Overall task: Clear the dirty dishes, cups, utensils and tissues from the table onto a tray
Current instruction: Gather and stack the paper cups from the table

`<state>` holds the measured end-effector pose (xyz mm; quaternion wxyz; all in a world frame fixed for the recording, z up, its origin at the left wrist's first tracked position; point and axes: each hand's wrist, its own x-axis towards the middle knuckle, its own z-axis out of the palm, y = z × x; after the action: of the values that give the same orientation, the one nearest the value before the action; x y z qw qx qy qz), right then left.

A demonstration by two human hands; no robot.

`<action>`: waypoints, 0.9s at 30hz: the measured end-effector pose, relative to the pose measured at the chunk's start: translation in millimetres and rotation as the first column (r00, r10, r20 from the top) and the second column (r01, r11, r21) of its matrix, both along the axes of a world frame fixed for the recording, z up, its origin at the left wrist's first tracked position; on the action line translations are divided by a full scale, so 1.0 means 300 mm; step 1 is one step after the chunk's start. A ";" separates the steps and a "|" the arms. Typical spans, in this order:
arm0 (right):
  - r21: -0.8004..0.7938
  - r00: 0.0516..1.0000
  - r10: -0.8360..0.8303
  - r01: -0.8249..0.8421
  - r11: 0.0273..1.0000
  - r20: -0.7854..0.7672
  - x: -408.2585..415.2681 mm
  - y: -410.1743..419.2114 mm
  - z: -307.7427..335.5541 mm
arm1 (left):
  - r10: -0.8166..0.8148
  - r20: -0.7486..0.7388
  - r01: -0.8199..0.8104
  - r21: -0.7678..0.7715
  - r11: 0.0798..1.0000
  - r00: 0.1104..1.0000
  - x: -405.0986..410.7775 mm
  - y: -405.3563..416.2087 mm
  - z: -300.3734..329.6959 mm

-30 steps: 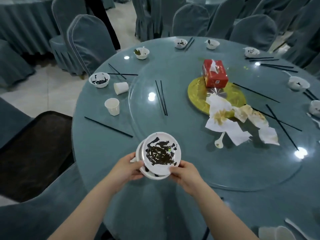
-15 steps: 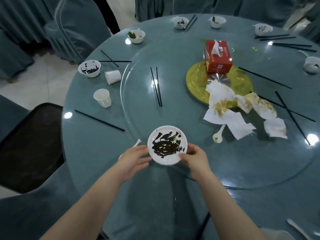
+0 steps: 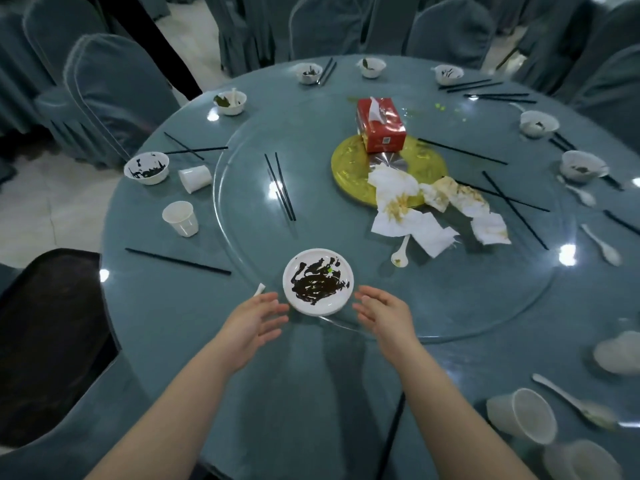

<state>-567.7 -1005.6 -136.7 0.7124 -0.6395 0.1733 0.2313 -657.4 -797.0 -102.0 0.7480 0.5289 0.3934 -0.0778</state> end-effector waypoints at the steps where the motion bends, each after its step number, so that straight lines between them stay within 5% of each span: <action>1: 0.007 1.000 -0.005 0.005 1.000 0.011 -0.020 -0.011 0.013 | -0.020 0.011 0.020 0.007 1.000 1.000 -0.012 0.001 0.012; 7: 0.064 0.993 -0.115 0.112 0.992 0.040 -0.175 -0.076 0.091 | -0.157 0.097 0.154 0.036 0.987 0.983 -0.085 0.014 0.088; 13: -0.038 0.957 -0.212 0.223 0.974 0.196 -0.393 -0.144 0.163 | -0.294 0.183 0.288 0.058 0.956 0.938 -0.169 -0.004 0.182; 21: -0.447 0.934 -0.041 0.209 0.870 0.356 -0.673 -0.265 0.247 | -0.427 0.260 0.413 0.109 0.904 0.866 -0.308 -0.038 0.248; 27: -0.560 0.918 -0.034 0.269 0.784 0.395 -0.809 -0.385 0.306 | -0.470 0.304 0.464 0.097 0.880 0.829 -0.368 -0.117 0.290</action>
<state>-810.5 -1121.0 -45.0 0.5070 -0.8477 0.1548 -0.0176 -768.0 -832.2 -14.9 0.7547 0.6213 0.1270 -0.1681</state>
